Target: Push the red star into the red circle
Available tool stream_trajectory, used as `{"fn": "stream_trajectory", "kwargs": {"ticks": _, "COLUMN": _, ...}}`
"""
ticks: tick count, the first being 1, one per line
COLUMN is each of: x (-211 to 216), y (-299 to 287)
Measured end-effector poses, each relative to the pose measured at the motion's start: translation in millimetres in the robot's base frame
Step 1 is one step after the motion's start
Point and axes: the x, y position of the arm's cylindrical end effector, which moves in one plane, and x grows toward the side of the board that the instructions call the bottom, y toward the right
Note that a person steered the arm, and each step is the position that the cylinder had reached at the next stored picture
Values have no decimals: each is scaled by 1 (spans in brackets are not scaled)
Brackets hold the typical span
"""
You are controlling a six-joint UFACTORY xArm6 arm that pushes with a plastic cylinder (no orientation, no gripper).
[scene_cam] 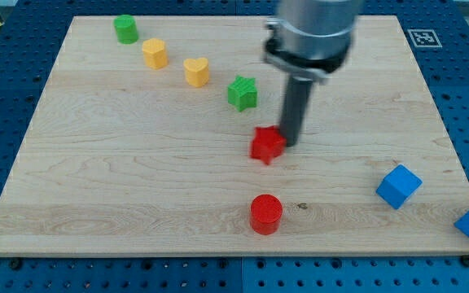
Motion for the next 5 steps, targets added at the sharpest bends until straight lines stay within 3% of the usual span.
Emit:
{"fn": "stream_trajectory", "kwargs": {"ticks": 1, "x": 0, "y": -42}}
{"fn": "stream_trajectory", "kwargs": {"ticks": 5, "x": 15, "y": -65}}
